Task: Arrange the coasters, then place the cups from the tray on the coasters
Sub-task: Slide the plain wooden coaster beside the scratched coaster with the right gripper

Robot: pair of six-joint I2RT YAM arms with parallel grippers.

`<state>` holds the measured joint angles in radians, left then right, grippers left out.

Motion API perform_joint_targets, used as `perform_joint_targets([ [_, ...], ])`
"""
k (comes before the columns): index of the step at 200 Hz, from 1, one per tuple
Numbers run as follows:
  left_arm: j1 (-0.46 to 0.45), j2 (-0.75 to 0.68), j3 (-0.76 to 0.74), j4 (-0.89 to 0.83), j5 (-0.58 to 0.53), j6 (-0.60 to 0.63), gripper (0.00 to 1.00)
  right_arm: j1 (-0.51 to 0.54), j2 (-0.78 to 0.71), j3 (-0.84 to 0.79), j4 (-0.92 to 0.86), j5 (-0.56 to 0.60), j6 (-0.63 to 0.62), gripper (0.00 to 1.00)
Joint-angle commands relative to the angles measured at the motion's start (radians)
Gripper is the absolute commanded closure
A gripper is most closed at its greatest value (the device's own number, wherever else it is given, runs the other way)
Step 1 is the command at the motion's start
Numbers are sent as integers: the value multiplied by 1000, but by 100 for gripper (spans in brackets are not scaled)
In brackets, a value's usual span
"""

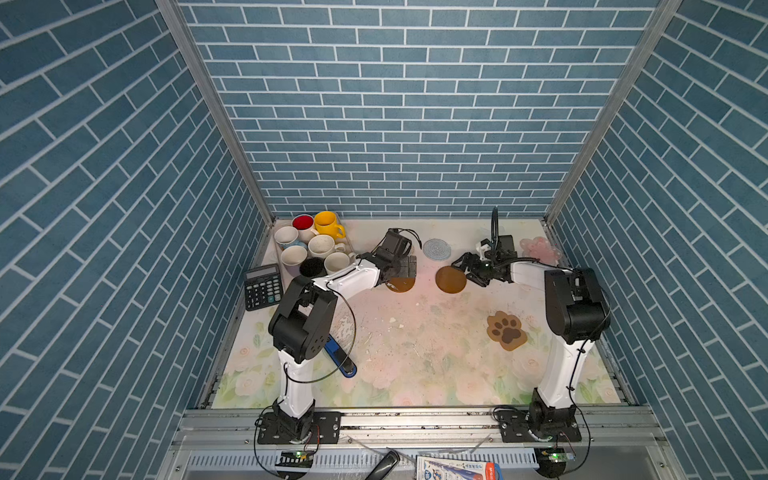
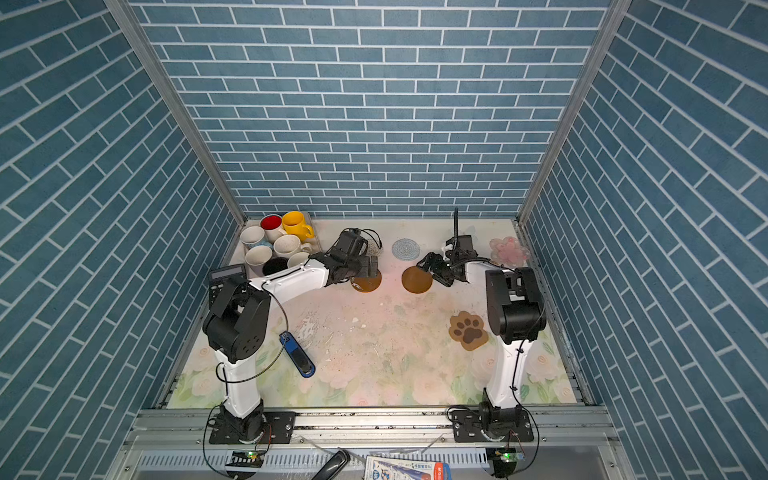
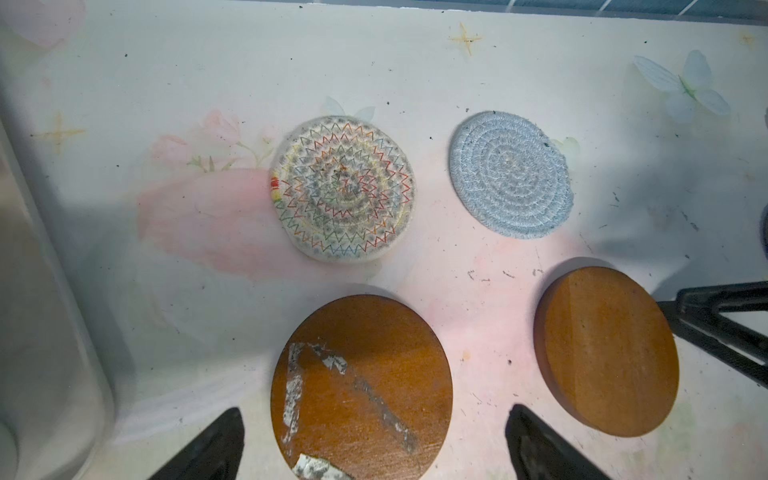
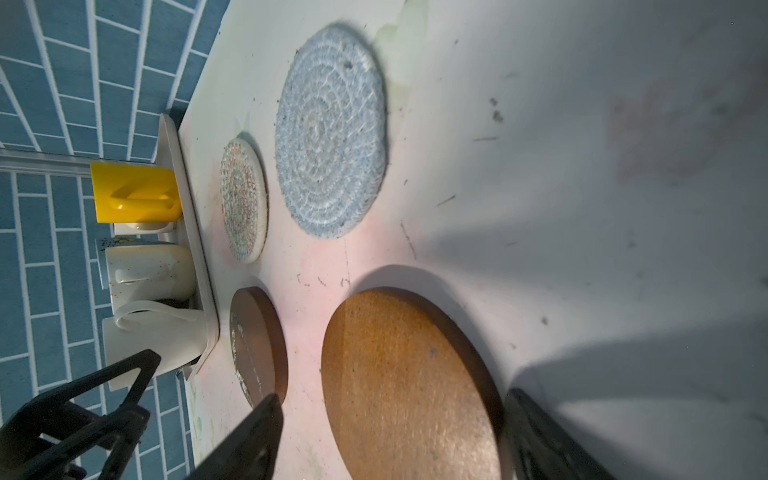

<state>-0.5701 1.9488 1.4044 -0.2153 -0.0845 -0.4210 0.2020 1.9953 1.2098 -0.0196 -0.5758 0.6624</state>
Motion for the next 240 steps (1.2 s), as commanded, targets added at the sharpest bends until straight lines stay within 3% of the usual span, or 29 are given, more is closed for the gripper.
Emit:
perform_joint_targets([
  [1,-4,5,10,-15,-4,11,1,24,-35,-32,7,13,43,17],
  [88,-4,-19,-14,8,-3,27,1,58,-55,-1,-31,43,33,17],
  [152,-9,-72,-58,24,2,4,1,53,-226,17,-230,177,-83,14],
  [240,-166,-140,-67,-2,-74,-20,1,-91,-606,-313,-286,232,-52,14],
])
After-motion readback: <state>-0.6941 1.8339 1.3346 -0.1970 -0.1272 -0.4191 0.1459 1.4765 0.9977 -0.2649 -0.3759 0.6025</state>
